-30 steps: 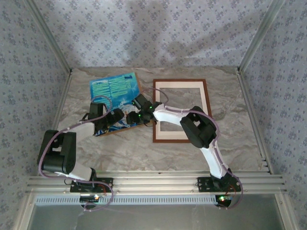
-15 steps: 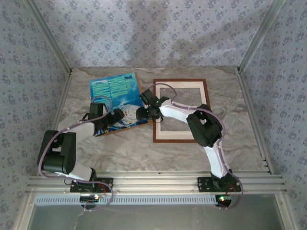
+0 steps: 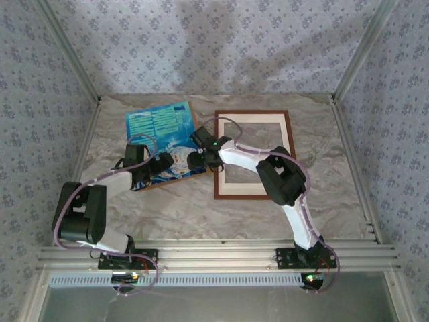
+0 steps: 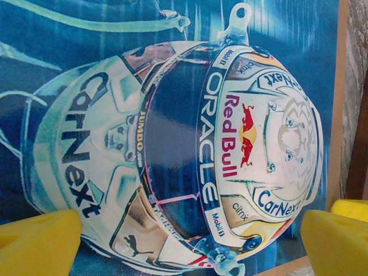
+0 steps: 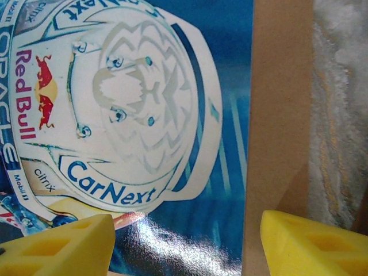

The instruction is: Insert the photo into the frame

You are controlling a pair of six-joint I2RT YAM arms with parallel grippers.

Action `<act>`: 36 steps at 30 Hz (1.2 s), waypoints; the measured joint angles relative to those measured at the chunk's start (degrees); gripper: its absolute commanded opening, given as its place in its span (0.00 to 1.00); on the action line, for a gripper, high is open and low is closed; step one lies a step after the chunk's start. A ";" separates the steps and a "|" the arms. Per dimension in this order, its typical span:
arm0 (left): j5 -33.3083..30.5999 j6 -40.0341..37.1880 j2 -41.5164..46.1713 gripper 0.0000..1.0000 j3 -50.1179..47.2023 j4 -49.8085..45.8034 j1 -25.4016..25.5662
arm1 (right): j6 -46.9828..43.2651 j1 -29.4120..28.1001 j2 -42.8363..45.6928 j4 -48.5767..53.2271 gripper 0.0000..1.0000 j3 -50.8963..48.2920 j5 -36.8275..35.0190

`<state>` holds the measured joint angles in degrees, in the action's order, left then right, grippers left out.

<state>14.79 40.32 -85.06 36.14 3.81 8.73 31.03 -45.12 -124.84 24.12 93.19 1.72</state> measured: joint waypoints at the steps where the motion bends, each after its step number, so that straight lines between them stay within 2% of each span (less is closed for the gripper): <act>1: 0.00 0.00 0.00 0.98 0.00 0.00 0.00 | -0.02 -0.15 -0.13 -0.04 0.68 0.04 -0.07; 11: 0.11 0.00 -0.13 0.98 0.00 0.11 0.00 | 0.00 -0.61 -0.66 -0.33 0.66 0.83 1.05; 18: 0.44 0.00 -0.20 0.98 0.00 0.28 -0.11 | 1.42 -0.63 -0.50 -9.27 0.66 -2.14 9.84; 27: 0.48 0.02 -0.20 0.98 0.00 0.33 -0.11 | 5.20 2.75 0.92 -20.81 0.78 -8.00 17.88; 36: 0.68 0.02 -0.24 0.99 0.00 0.48 -0.11 | 10.21 5.25 -1.11 -31.08 0.88 -6.58 24.28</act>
<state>15.46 40.34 -85.30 36.14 4.29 8.62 41.23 -39.88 -125.95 -6.96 86.61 26.00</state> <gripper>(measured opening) 0.985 0.861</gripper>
